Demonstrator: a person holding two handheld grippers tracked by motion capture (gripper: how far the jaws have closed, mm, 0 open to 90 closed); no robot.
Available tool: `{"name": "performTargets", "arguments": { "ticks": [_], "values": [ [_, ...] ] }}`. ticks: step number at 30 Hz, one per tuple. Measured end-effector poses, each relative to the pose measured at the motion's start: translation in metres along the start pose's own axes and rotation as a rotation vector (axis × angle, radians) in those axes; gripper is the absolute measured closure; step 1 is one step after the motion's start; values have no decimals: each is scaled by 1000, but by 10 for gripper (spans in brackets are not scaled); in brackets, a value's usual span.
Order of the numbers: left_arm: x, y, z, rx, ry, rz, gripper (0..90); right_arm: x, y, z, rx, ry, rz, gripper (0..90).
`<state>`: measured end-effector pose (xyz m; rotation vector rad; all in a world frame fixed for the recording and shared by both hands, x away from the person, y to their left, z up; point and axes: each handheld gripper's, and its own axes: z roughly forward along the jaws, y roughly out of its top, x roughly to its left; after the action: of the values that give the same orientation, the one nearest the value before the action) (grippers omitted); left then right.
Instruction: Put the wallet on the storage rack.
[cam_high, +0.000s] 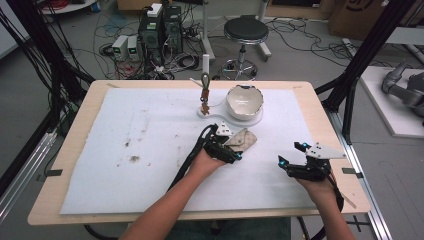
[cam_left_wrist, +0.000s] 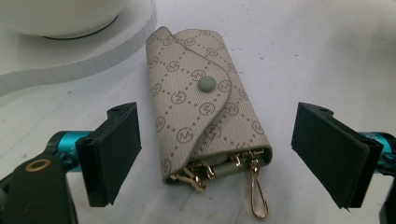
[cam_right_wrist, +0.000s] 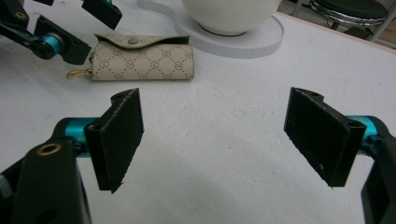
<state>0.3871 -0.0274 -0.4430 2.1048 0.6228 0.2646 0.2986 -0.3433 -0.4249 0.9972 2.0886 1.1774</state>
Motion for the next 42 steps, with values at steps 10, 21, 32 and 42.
{"name": "performTargets", "arguments": {
  "ticks": [10, 21, 32, 42],
  "values": [
    [-3, 2, 23, 75, 23, 3, 157, -1, 0, 2, 5, 3, -3, 203],
    [-5, 4, 28, 125, 46, 26, 157, 1, 0, 3, 17, 6, -5, 203],
    [-4, 2, 24, 110, 54, 23, 309, 2, -1, 4, 21, 10, -3, 203],
    [-6, 3, 20, 103, 55, 46, 361, 2, -1, 5, 25, 15, 2, 203]
  ]
}}
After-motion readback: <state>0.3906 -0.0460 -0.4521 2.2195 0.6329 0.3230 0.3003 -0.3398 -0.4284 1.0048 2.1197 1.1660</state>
